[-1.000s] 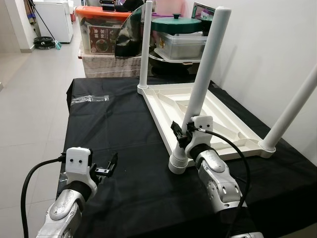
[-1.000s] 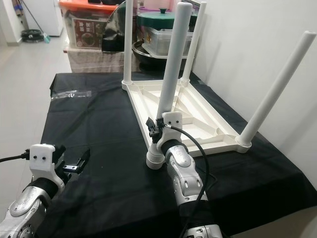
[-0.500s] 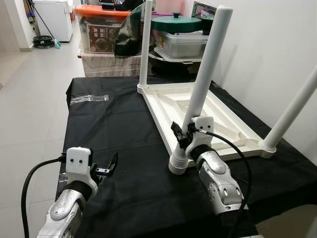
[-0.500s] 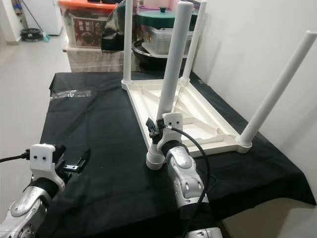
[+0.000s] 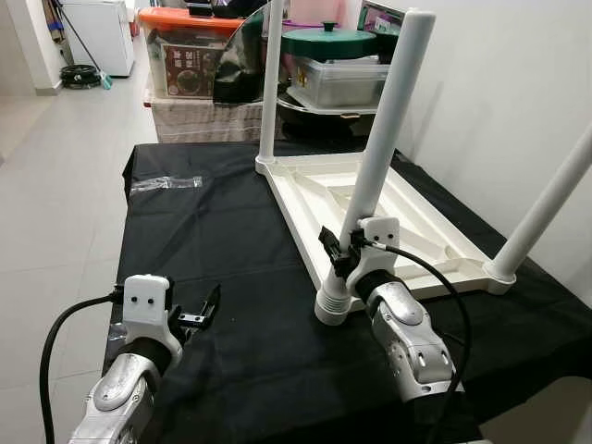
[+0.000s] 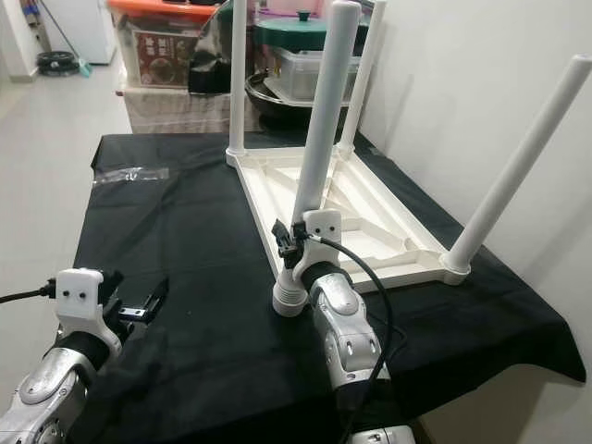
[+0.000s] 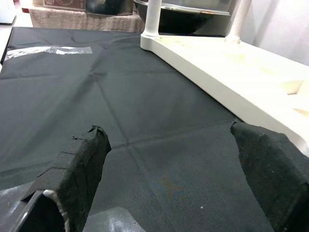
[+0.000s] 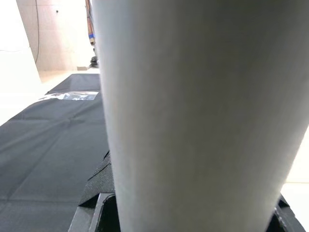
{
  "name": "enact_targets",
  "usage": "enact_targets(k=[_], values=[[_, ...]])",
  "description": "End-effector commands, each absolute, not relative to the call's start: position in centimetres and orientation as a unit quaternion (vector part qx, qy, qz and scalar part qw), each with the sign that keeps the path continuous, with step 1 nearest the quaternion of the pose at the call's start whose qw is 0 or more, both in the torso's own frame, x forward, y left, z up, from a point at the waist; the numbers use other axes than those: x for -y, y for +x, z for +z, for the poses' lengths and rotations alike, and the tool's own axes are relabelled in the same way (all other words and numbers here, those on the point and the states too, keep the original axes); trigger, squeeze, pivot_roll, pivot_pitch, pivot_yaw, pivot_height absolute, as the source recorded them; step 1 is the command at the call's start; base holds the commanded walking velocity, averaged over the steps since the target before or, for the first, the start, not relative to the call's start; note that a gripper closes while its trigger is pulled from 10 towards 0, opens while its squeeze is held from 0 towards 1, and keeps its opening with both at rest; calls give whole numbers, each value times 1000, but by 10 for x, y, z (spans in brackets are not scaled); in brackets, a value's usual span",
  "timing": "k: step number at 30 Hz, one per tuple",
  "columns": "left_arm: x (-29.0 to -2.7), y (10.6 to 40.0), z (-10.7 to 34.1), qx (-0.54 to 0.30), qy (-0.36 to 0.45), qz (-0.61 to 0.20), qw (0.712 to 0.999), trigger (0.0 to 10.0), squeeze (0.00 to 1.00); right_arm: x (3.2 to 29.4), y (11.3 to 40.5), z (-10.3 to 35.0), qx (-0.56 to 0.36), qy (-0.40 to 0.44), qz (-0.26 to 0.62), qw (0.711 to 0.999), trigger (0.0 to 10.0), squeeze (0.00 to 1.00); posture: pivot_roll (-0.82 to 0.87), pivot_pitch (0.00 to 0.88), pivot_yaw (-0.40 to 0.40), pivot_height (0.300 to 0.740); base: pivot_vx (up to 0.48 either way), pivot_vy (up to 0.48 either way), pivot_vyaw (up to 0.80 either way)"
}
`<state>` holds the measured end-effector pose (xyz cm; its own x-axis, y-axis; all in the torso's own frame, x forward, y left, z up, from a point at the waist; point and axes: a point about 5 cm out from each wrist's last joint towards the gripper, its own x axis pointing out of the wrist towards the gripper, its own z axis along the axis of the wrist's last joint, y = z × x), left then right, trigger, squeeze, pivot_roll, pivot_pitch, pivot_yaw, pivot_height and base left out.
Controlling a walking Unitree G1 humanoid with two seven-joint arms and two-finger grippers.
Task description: Building children table
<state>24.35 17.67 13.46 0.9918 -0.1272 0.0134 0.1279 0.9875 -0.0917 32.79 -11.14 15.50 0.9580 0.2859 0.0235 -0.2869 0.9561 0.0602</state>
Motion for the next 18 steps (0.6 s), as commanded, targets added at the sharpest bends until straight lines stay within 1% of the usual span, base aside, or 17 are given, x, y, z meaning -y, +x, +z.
enact_targets(k=[1, 18], values=[[-177, 244, 132, 0, -42, -64, 997, 10000, 0, 113, 323, 127, -59, 41, 141, 988, 10000, 0, 50, 0, -83, 740, 0, 0, 0], [-176, 244, 131, 0, -44, -65, 997, 10000, 0, 108, 323, 152, -25, 44, 150, 987, 10000, 0, 41, 0, -82, 740, 0, 0, 0]])
